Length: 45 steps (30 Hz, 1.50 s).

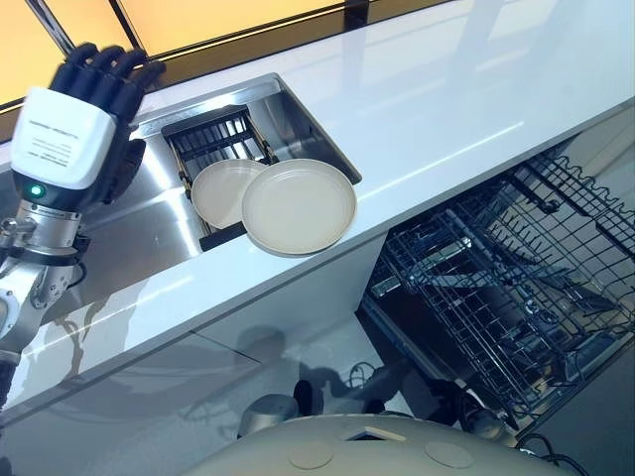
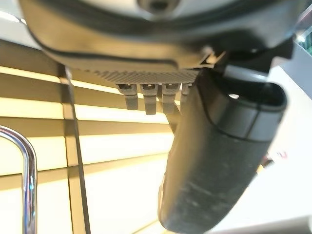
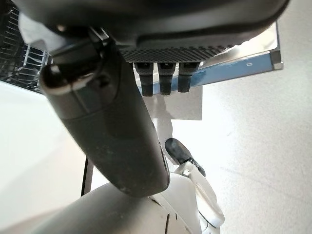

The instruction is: Pick up plates and place into dishwasher.

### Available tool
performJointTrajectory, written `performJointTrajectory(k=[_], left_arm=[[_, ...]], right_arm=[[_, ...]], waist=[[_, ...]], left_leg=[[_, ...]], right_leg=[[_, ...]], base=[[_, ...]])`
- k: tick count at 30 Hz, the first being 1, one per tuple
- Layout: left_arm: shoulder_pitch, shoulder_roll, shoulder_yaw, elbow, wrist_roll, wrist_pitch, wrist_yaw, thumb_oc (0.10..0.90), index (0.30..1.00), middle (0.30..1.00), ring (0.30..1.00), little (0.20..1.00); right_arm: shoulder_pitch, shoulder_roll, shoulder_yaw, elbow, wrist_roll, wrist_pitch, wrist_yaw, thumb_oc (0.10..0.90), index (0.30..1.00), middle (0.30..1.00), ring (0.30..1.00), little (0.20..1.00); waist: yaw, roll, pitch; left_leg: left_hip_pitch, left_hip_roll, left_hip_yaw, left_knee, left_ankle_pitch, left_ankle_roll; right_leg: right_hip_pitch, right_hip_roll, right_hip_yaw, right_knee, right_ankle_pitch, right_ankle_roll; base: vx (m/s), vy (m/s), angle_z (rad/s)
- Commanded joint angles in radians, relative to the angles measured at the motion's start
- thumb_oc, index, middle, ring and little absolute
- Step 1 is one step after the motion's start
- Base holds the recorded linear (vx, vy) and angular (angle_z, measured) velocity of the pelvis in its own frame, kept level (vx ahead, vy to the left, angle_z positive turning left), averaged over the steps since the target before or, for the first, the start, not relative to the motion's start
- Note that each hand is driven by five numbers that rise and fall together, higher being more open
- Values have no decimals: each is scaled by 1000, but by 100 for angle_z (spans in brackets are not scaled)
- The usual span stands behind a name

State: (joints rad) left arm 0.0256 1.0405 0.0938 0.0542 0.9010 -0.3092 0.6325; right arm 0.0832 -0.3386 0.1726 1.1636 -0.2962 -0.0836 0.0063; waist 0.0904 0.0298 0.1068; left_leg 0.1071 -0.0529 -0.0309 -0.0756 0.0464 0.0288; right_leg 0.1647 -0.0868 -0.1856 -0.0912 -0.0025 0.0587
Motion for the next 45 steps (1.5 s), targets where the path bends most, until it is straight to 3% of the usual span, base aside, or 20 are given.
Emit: performJointTrajectory(k=[1,7,27,45], left_arm=[[-67,68,53,-55,2,13,20,800,900,900,900,900],[-85,75,11,-41,30,-40,12,800,900,900,900,900],[-189,64,-149,58,111,-112,3,800,900,900,900,900],[-182,34,-158,94,161,-177,113,800,900,900,900,900]], right_arm=[[-42,-78,17,-23,-7,-16,-4,800,900,900,900,900],[-40,-88,5,-17,-22,-17,2,800,900,900,900,900],[-17,-86,-13,-20,-40,-26,5,800,900,900,900,900],[-4,-66,-12,-14,-60,-39,-5,800,900,900,900,900]], waist=[[-15,42,-25],[-26,52,-24],[-75,56,-24],[-83,60,-22]], left_leg=[[-20,13,-8,104,-149,-25],[-19,15,6,97,-144,-25],[7,2,62,69,-155,9],[18,-5,78,49,-162,27]], right_leg=[[-79,64,-28,215,-193,-37],[-80,61,-26,220,-194,-34],[-92,56,19,210,-169,0],[-108,53,37,217,-163,20]], base=[[-13,9,6],[-1,14,1],[14,37,-5],[5,7,-2]])
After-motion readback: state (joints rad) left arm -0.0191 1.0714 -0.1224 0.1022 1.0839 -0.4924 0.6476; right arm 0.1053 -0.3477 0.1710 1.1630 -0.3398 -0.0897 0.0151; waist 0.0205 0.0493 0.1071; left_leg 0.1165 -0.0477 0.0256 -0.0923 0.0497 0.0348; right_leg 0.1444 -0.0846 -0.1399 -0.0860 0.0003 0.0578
